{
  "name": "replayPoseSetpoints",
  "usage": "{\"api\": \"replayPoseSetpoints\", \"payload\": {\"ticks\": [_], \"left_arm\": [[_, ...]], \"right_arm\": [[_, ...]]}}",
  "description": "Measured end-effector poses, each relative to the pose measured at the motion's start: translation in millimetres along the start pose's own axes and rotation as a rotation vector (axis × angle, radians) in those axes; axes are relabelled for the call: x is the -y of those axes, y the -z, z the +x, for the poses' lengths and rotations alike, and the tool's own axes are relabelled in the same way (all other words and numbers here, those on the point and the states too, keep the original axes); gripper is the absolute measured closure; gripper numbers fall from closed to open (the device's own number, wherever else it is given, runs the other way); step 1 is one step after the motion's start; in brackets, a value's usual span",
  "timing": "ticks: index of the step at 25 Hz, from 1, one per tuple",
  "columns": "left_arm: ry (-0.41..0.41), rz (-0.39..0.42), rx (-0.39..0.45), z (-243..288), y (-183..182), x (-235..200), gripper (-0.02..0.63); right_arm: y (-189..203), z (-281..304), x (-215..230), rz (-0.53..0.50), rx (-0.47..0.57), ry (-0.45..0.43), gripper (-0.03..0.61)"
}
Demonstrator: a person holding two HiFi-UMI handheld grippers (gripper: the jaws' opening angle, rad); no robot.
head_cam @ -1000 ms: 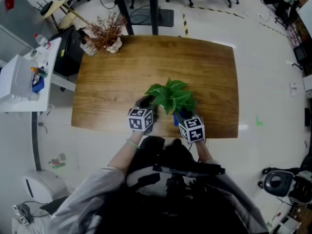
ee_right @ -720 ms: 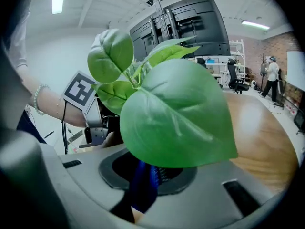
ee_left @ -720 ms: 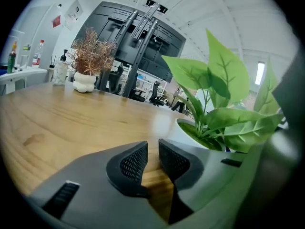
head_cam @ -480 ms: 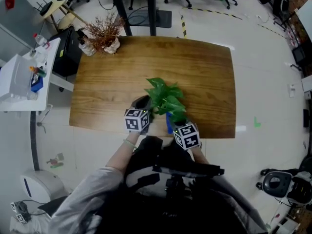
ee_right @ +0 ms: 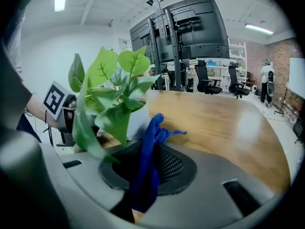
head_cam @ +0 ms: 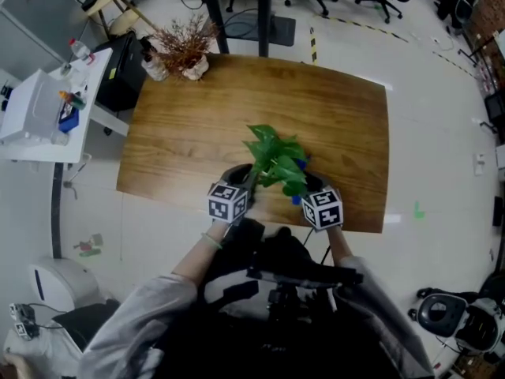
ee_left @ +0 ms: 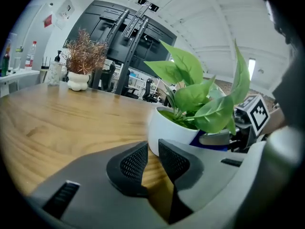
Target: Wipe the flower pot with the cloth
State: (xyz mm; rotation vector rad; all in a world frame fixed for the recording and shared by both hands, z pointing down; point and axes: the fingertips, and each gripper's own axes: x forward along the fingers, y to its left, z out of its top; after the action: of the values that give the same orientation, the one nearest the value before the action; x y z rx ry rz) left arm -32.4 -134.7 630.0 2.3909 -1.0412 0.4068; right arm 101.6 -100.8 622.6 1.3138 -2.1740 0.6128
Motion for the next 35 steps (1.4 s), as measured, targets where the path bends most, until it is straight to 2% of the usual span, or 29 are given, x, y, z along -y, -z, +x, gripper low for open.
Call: {"api": "replayPoseSetpoints", "payload": {"ticks": [6, 23, 27, 32, 35], "left_arm": [[-0.029, -0.036, 0.015, 1.8, -0.8, -1.6, 0.552], [-0.061, -0.041, 0.028, 6.9, -2.7, -2.5, 0.552], [-0.063, -0.051, 0.025, 4.8, -1.2, 0.0, 0.552], [-0.055, -0.043, 0.022, -0.4, 4.2, 9.2, 0.552], [-0.041, -0.038, 0.018, 1.4, 7.1, 16.3, 0.552]], "right_arm": [[-15.2, 13.6, -14.7, -0.068, 0.015, -0.080, 0.489], [8.9, 11.7, -88.4, -0.092, 0.000, -0.222, 0.489], [14.4, 2.9, -68.5, -0.064, -0.014, -0.184, 0.489], [18.0, -7.8, -15.8, -0.017, -0.022, -0.095, 0.489], [8.2, -2.7, 11.7, -0.023, -0.015, -0.056, 0.489]]}}
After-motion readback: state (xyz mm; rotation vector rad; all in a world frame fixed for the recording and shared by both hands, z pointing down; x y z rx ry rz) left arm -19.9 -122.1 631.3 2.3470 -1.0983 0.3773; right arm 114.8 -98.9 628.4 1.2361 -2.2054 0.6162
